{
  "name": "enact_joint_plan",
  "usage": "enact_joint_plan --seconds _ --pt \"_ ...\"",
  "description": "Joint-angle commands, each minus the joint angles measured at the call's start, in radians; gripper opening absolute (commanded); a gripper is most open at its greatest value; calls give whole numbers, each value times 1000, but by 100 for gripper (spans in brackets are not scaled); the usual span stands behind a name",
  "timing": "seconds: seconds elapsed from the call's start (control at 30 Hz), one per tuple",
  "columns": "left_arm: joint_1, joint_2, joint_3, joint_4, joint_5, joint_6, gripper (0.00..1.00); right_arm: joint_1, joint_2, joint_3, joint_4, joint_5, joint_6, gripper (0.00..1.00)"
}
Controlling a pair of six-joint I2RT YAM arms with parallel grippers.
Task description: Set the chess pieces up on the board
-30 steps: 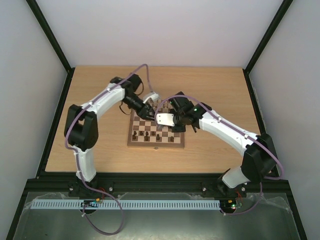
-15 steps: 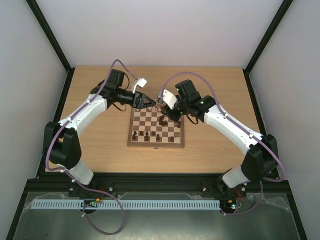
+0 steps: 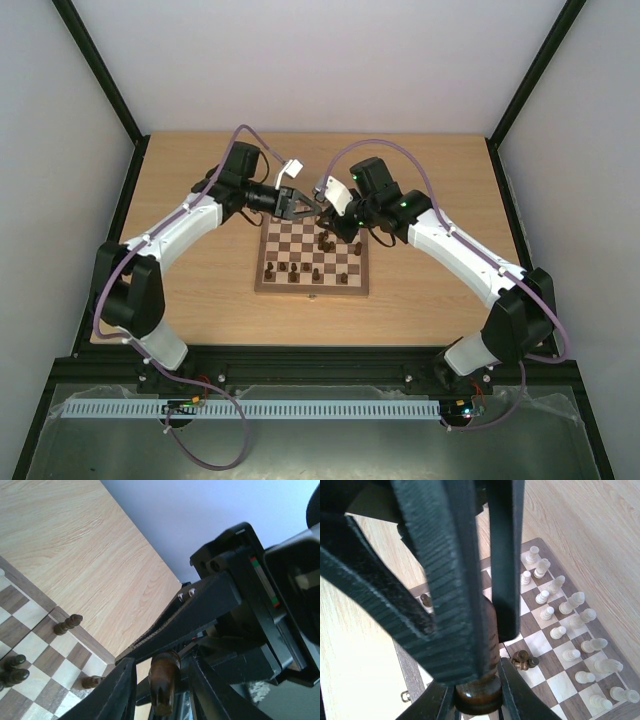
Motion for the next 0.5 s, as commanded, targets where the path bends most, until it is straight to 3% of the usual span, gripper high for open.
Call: enact_joint_plan --seconds 0.0,0.3,0.4,0.47 --pt "-1 24 -6 50 41 -36 28 0 1 11 -20 -42 1 15" --pt "8 29 -7 14 89 28 12 0 -1 10 -20 -15 12 16" --pt "31 16 14 -98 55 141 11 -2 -11 13 -82 -9 -26 32" --pt "42 3 50 -270 -6 332 10 -9 -44 -15 -129 7 -57 42"
